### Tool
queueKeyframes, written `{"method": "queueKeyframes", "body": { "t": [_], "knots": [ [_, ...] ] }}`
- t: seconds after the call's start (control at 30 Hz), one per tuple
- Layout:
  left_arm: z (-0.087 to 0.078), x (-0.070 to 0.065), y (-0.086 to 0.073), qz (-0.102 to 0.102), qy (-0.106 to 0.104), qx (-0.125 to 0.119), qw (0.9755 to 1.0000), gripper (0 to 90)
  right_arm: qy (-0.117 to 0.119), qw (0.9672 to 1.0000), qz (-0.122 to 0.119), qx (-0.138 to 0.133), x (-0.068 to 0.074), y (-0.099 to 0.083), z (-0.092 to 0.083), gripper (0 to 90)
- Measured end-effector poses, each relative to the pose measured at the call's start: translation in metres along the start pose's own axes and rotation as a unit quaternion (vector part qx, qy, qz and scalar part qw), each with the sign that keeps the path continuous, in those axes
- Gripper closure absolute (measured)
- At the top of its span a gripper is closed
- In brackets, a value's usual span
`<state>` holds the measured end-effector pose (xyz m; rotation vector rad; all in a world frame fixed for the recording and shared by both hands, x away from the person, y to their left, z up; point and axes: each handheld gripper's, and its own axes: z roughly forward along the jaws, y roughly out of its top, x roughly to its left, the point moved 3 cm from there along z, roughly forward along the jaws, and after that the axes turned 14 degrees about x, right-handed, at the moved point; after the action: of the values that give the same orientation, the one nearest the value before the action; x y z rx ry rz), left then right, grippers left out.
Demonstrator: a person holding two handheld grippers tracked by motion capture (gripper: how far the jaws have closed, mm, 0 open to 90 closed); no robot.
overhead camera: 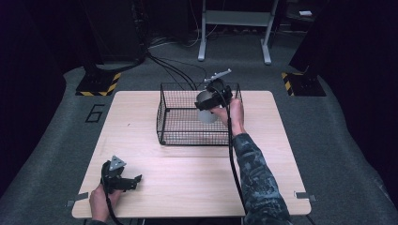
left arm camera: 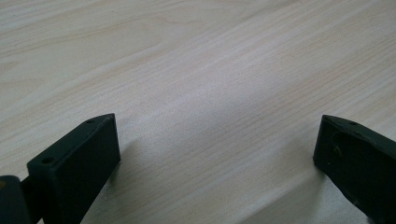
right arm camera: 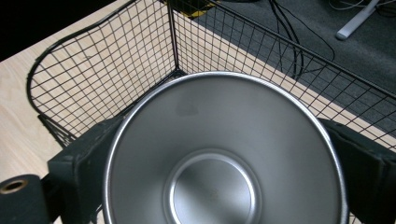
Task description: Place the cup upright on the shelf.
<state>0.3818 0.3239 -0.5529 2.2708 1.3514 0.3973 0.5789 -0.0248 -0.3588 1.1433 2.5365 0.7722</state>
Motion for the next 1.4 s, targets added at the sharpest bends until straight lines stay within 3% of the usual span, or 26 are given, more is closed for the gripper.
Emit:
{"method": "queueKeyframes", "body": {
  "t": [1.0,1.4],
  "knots": [
    [0.001,0.000,0.000,-0.005,0.001,-0.007,1.0000,0.5,0.020,0.9983,0.034,0.043,-0.011,-0.007,0.051,6.1],
    [0.000,0.000,0.000,0.001,0.002,-0.002,1.0000,0.5,0.026,0.9967,0.037,0.067,-0.012,-0.009,0.065,6.1]
  ]
}}
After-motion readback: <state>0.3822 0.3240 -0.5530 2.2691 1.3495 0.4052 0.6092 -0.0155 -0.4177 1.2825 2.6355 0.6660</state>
